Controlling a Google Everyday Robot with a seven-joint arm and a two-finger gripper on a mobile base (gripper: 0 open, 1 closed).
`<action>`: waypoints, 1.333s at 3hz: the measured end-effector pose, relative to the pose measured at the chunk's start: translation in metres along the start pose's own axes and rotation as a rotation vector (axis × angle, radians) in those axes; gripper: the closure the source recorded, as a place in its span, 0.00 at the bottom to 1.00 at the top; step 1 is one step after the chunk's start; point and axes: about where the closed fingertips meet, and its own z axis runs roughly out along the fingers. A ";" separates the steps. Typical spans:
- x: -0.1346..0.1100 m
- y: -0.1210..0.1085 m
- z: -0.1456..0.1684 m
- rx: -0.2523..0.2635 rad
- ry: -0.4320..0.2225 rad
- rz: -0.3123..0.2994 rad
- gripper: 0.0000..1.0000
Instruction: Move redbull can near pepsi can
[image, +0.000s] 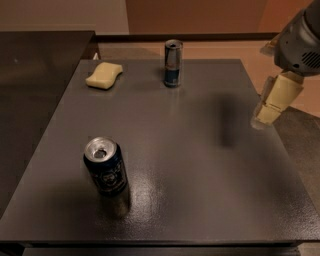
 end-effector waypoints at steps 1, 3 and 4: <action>-0.023 -0.032 0.024 0.020 -0.082 0.036 0.00; -0.082 -0.093 0.078 0.039 -0.241 0.130 0.00; -0.113 -0.118 0.103 0.020 -0.303 0.181 0.00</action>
Offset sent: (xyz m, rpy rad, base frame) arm 0.1443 0.0663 -0.0177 0.2821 -0.1298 -0.0563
